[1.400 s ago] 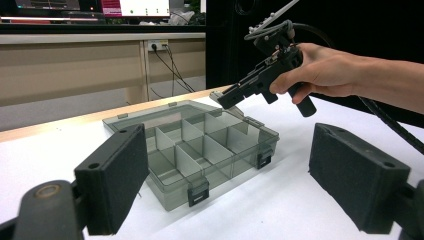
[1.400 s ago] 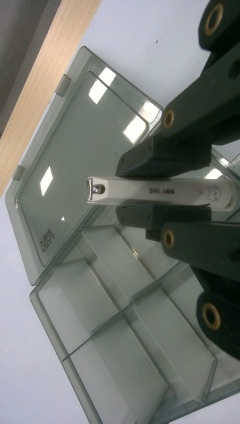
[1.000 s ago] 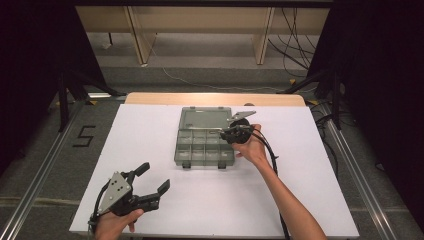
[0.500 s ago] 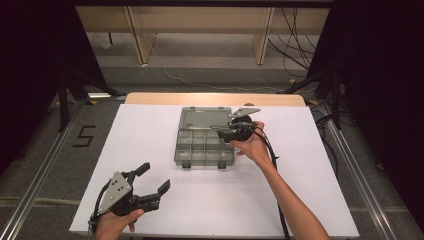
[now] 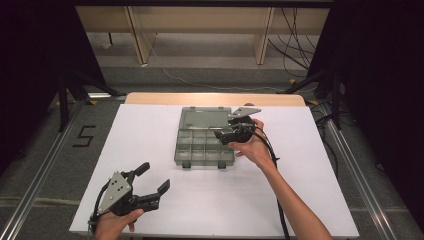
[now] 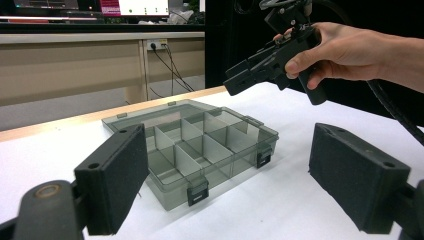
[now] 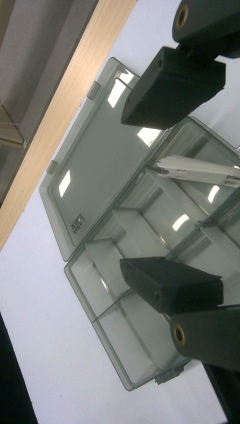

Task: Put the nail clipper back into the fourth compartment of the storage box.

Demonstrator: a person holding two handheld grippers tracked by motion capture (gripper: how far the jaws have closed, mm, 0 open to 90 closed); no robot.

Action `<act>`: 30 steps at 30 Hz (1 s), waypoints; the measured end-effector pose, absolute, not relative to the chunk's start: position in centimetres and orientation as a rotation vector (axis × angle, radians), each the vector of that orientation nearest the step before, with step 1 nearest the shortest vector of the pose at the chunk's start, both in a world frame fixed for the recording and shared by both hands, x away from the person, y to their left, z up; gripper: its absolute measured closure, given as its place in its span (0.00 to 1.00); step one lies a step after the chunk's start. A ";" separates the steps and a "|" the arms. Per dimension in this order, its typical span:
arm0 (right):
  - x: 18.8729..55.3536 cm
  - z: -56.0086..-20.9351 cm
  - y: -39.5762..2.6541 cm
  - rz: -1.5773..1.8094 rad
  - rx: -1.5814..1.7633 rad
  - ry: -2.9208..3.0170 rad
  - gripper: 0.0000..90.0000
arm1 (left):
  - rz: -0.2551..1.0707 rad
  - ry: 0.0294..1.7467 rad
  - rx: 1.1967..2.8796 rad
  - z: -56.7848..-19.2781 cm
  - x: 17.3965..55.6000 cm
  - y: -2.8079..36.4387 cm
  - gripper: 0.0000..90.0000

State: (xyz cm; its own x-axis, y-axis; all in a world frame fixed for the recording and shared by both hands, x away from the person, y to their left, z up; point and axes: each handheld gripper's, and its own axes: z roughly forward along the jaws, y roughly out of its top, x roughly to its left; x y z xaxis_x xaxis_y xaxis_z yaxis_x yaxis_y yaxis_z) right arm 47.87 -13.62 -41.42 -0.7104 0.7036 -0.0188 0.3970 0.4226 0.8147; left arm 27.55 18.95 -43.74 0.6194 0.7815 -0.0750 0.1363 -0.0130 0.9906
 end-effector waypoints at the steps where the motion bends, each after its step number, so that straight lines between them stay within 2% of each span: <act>1: 47.8 -41.4 -13.6 1.187 0.935 2.324 0.33 | 0.608 0.801 1.524 -43.7 27.6 18.9 0.17; 30: 44.7 -39.3 -13.4 1.254 0.860 2.321 0.28 | 0.609 0.804 1.523 -43.8 27.6 19.0 0.17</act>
State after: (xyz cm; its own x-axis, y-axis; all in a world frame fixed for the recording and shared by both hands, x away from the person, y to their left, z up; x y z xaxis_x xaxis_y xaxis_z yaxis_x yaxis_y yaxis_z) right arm 44.67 -13.39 -39.26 -0.7478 0.6633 -0.0292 0.3392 0.4195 0.8420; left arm 27.60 18.96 -43.77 0.6179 0.7824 -0.0772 0.1368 -0.0103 0.9905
